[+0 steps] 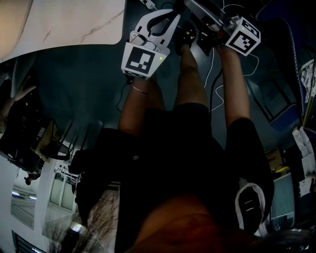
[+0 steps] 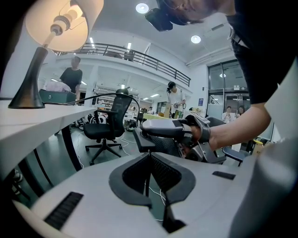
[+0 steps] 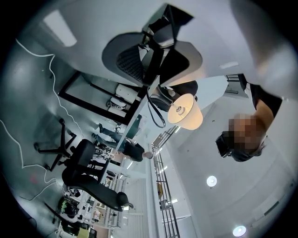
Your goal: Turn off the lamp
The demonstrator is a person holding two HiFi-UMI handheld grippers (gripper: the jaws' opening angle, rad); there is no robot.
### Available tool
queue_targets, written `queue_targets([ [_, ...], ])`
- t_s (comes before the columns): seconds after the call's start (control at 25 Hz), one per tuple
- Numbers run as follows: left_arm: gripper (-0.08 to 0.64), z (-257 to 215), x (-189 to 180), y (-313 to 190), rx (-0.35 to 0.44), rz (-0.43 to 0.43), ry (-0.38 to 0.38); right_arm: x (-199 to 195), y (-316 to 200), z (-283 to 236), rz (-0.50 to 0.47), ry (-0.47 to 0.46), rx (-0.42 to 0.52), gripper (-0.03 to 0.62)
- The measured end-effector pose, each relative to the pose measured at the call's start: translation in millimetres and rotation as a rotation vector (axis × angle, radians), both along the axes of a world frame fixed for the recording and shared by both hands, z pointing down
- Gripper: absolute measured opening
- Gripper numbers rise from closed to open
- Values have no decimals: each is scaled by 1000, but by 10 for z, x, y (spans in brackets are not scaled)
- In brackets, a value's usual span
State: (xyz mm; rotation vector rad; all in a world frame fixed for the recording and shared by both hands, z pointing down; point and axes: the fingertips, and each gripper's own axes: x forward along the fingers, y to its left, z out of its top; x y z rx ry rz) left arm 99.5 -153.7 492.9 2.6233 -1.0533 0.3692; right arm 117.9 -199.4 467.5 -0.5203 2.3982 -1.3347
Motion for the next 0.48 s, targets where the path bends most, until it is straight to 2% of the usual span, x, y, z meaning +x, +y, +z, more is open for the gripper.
queue_targets([
  [0.16,14,38,3,22,-13,-1,13,-3,-1,10,1,-2,-4,95],
  [0.36,14,54,-2,20,-14,3,-10,7,-1,20,9,-17,-13,83],
  [0.48,14,66,-9,29,-16,4,-5,-2,17,16,-3,10,13,83],
])
